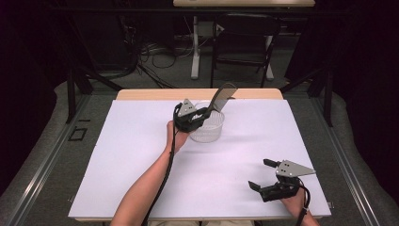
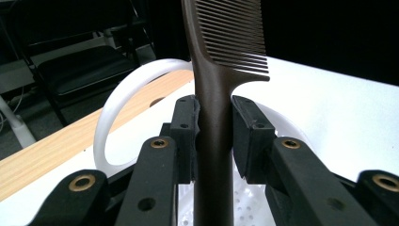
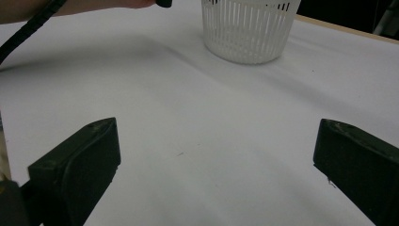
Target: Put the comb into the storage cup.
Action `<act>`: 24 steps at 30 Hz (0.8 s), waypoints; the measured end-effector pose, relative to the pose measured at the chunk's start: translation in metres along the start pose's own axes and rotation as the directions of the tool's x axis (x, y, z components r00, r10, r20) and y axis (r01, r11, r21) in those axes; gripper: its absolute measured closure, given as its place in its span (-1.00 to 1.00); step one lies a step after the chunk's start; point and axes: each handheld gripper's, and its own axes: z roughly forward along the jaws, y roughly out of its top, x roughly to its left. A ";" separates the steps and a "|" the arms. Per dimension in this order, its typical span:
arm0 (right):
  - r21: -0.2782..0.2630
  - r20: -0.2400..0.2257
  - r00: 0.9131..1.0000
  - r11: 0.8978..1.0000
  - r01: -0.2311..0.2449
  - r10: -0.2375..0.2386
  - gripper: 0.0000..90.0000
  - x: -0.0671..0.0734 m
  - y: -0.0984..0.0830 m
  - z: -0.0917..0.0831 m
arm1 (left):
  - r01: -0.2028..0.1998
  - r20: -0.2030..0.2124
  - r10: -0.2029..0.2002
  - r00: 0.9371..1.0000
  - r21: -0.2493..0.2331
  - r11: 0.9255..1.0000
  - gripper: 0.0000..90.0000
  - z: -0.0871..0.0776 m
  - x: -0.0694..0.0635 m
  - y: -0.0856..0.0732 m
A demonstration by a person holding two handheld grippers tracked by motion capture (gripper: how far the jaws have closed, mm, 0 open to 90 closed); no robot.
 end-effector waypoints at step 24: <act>0.007 -0.004 1.000 1.000 -0.002 0.002 -0.98 0.000 0.000 0.002 | -0.022 0.044 0.019 0.999 0.050 0.999 -0.31 -0.024 -0.003 0.000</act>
